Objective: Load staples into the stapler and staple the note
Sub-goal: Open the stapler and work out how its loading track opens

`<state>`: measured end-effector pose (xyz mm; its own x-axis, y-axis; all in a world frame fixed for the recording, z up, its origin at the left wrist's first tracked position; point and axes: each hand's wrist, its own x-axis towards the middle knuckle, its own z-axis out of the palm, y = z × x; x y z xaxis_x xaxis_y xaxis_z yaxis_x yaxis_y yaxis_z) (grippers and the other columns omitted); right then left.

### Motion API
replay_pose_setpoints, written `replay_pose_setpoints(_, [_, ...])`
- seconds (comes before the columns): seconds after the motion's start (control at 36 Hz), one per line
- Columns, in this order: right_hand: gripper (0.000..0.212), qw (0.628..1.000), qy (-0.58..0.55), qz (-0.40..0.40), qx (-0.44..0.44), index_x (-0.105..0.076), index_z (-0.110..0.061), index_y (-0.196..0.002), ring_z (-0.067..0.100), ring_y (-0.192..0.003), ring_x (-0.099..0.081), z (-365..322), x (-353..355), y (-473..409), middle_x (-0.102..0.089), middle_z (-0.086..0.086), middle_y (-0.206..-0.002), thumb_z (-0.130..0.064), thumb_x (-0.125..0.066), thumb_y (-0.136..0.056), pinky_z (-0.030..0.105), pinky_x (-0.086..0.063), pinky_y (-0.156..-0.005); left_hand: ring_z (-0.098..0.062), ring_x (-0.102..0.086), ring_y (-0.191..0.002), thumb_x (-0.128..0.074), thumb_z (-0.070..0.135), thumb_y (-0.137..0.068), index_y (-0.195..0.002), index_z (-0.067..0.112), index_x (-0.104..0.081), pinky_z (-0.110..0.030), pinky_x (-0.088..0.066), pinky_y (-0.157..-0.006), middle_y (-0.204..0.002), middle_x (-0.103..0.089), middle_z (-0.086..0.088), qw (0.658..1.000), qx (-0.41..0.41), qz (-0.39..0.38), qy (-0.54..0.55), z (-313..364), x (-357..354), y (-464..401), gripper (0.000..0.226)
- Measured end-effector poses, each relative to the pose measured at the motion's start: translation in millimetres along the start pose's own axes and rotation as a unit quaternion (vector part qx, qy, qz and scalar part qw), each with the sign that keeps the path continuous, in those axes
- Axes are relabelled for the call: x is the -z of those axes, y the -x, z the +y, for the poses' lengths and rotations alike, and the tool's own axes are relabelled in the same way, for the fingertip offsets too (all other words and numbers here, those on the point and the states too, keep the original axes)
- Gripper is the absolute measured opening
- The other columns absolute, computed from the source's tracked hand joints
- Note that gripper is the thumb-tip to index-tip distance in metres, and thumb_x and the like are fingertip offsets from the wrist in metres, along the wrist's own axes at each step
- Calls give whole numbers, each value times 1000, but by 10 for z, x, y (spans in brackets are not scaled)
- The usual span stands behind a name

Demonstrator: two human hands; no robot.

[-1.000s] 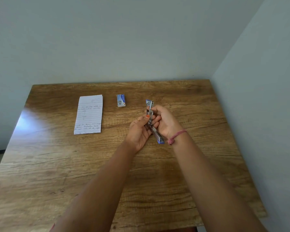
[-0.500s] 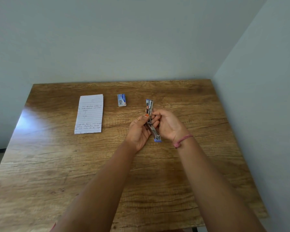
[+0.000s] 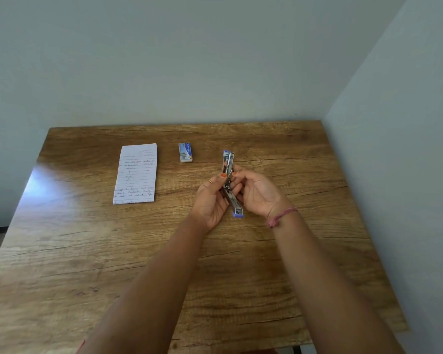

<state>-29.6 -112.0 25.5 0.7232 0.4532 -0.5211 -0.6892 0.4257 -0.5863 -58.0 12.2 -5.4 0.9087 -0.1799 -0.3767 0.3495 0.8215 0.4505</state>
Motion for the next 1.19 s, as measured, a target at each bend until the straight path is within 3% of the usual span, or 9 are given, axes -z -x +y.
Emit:
replay_pose_setpoints(0.17, [39, 1000, 20, 3, 20, -60, -13, -122, 4, -62, -50, 7, -25, 26, -63, -2, -82, 5, -45, -91, 14, -44, -60, -17, -70, -79, -48, 5, -97, -111, -2, -61, -25, -59, -72, -93, -70, -13, 1000, -7, 8, 5, -4, 9, -14, 20])
replay_pose_setpoints(0.31, [52, 996, 71, 29, 51, -51, -5, -136, 16, -80, -47, 69, 2, 43, -55, 10, -100, 15, -47, -88, 32, -38, -96, -18, -71, -83, -47, 7, -98, -112, -5, -59, -25, -58, -71, -93, -72, -14, 1000, -12, 1, -4, -6, 17, -23, 22])
replay_pose_setpoints(0.39, [53, 995, 76, 38, 54, -51, -5, -136, 17, -86, -45, 85, -27, 52, -54, 13, -111, 15, -47, -88, 37, -34, -106, -16, -71, -80, -46, 7, -99, -110, -3, -60, -24, -58, -70, -89, -73, -12, 1000, -14, 1, 0, -8, 23, -23, 21])
replay_pose_setpoints(0.44, [45, 996, 72, 27, 51, -57, -8, -130, 13, -80, -48, 76, -53, 62, -60, 8, -104, 8, -46, -90, 31, -41, -99, -16, -71, -79, -46, 7, -98, -110, -2, -61, -25, -58, -70, -90, -72, -12, 1000, -15, 1, 2, -8, 23, -20, 20])
replay_pose_setpoints(0.56, [25, 999, 7, 37, 33, -64, -11, -113, 1, -63, -46, 48, -78, 35, -59, -5, -81, -22, -53, -94, 13, -42, -60, -17, -71, -80, -47, 6, -98, -108, -1, -61, -27, -58, -72, -89, -72, -14, 1000, -5, 6, 9, -3, 19, -15, 19])
replay_pose_setpoints(0.61, [32, 998, 7, 59, 29, -63, -10, -117, 1, -61, -45, 46, -71, 1, -57, -6, -77, -31, -57, -94, 13, -40, -57, -17, -71, -81, -48, 6, -97, -108, 0, -61, -27, -58, -73, -88, -72, -13, 1000, -6, 8, 6, -4, 18, -17, 18])
replay_pose_setpoints(0.75, [18, 996, 12, 79, 31, -66, -12, -108, 2, -56, -39, 77, -90, -50, -45, -8, -69, -14, -54, -95, 11, -36, -49, -17, -71, -82, -49, 6, -96, -108, 0, -62, -29, -58, -78, -90, -72, -13, 1000, -10, 8, 7, -13, 24, -26, 19])
replay_pose_setpoints(0.89, [29, 997, 10, 73, 28, -60, -10, -120, 2, -59, -37, 74, -94, -59, -43, -7, -74, -8, -48, -94, 11, -35, -48, -18, -70, -81, -49, 5, -97, -106, 0, -65, -29, -59, -79, -92, -72, -14, 1000, -14, 4, 4, -20, 30, -29, 19])
replay_pose_setpoints(1.19, [23, 997, 19, 75, 26, -64, -12, -103, 3, -53, -38, 46, -112, -63, -44, -3, -75, -5, -45, -93, 11, -35, -45, -17, -71, -80, -47, 5, -98, -107, 0, -63, -26, -58, -71, -90, -73, -13, 1000, -17, 5, -10, -24, 20, -19, 19])
